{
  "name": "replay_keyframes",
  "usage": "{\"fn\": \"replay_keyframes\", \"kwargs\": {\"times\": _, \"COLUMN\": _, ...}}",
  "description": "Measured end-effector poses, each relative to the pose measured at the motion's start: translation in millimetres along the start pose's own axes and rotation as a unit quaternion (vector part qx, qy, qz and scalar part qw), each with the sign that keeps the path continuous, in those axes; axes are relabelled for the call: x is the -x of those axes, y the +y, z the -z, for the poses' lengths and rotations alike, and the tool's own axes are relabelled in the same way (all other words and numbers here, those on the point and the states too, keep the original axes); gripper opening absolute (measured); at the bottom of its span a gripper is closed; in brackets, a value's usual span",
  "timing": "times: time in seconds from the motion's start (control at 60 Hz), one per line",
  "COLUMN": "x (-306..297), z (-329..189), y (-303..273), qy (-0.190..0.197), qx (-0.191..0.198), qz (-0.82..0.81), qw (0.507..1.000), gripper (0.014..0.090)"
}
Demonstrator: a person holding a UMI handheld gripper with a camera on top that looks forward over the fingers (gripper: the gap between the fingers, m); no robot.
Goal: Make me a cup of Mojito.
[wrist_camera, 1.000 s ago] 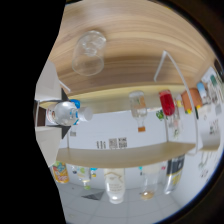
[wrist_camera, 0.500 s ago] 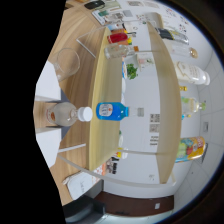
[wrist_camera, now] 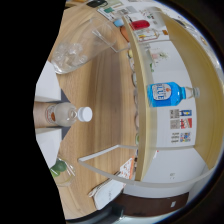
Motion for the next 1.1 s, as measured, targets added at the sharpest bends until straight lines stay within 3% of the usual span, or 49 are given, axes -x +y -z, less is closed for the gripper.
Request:
{"fn": "replay_keyframes", "kwargs": {"times": 0.25, "x": -7.5, "z": 3.2, "y": 6.0, "qy": 0.022, "qx": 0.008, "qz": 0.000, "qw": 1.000, "gripper": 0.0389}}
{"fn": "replay_keyframes", "kwargs": {"times": 0.367, "x": -13.8, "z": 15.2, "y": 7.5, "qy": 0.042, "qx": 0.010, "qz": -0.005, "qw": 0.999, "gripper": 0.0532}}
{"fn": "replay_keyframes", "kwargs": {"times": 0.45, "x": -12.3, "z": 32.1, "y": -1.6, "qy": 0.046, "qx": -0.001, "qz": -0.009, "qw": 0.999, "gripper": 0.0751}}
{"fn": "replay_keyframes", "kwargs": {"times": 0.517, "x": -9.9, "z": 50.9, "y": -15.8, "qy": 0.054, "qx": -0.017, "qz": -0.007, "qw": 0.998, "gripper": 0.0843}}
{"fn": "replay_keyframes", "kwargs": {"times": 0.567, "x": -5.2, "z": 67.4, "y": -30.3, "qy": 0.058, "qx": -0.035, "qz": -0.007, "qw": 0.998, "gripper": 0.0848}}
{"fn": "replay_keyframes", "kwargs": {"times": 0.583, "x": -3.5, "z": 73.2, "y": -35.1, "qy": 0.059, "qx": -0.040, "qz": -0.006, "qw": 0.997, "gripper": 0.0795}}
{"fn": "replay_keyframes", "kwargs": {"times": 0.6, "x": -1.4, "z": 79.5, "y": -39.6, "qy": 0.061, "qx": -0.043, "qz": -0.006, "qw": 0.997, "gripper": 0.0855}}
{"fn": "replay_keyframes", "kwargs": {"times": 0.833, "x": 49.6, "z": 151.4, "y": -76.6, "qy": 0.065, "qx": -0.078, "qz": -0.021, "qw": 0.995, "gripper": 0.0852}}
{"fn": "replay_keyframes", "kwargs": {"times": 1.1, "x": 115.5, "z": 164.0, "y": -34.3, "qy": 0.049, "qx": -0.054, "qz": -0.014, "qw": 0.997, "gripper": 0.0849}}
